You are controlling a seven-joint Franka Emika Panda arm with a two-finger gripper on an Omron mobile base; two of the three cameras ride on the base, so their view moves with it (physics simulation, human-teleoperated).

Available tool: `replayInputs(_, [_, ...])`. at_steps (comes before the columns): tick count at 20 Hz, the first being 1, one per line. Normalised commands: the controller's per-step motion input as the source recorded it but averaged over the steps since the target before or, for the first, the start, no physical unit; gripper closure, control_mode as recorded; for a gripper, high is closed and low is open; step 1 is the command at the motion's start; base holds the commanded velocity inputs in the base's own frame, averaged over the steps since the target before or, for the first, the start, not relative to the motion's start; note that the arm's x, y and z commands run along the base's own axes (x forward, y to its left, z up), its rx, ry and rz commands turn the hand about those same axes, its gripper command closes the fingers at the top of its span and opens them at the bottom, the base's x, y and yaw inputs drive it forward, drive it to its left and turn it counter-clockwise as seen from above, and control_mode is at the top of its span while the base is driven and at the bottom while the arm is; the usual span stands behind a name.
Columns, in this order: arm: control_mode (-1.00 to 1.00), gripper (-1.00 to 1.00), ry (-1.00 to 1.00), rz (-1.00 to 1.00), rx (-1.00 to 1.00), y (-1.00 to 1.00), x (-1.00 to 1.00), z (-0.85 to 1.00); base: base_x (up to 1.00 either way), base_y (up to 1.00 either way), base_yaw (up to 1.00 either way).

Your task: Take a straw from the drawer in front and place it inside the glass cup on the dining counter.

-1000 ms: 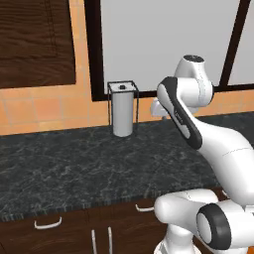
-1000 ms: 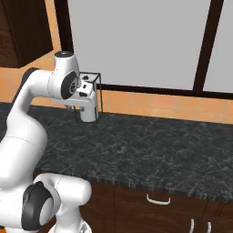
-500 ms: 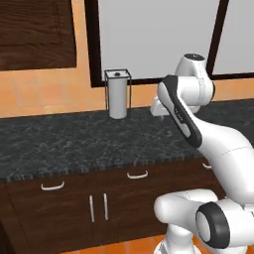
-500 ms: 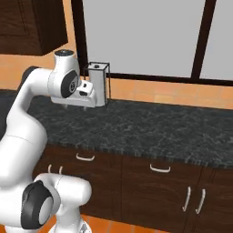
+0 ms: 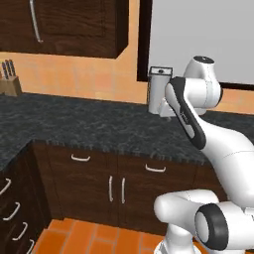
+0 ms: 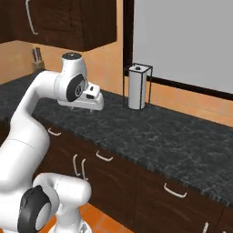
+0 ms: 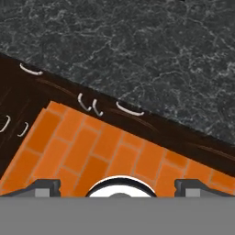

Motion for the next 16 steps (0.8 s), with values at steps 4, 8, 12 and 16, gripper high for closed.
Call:
replayInputs(4, [1.0,-1.0,0.0,0.0,0.0,0.0,0.0,0.0,-0.09,-0.84,0.58])
replayInputs(8, [1.0,-1.0,0.0,0.0,0.0,0.0,0.0,0.0,-0.19,-0.84,0.47])
replayInputs(12, [1.0,-1.0,0.0,0.0,0.0,0.0,0.0,0.0,-0.08,-0.67,0.46])
replayInputs(16, [1.0,-1.0,0.0,0.0,0.0,0.0,0.0,0.0,0.0,-0.68,0.52])
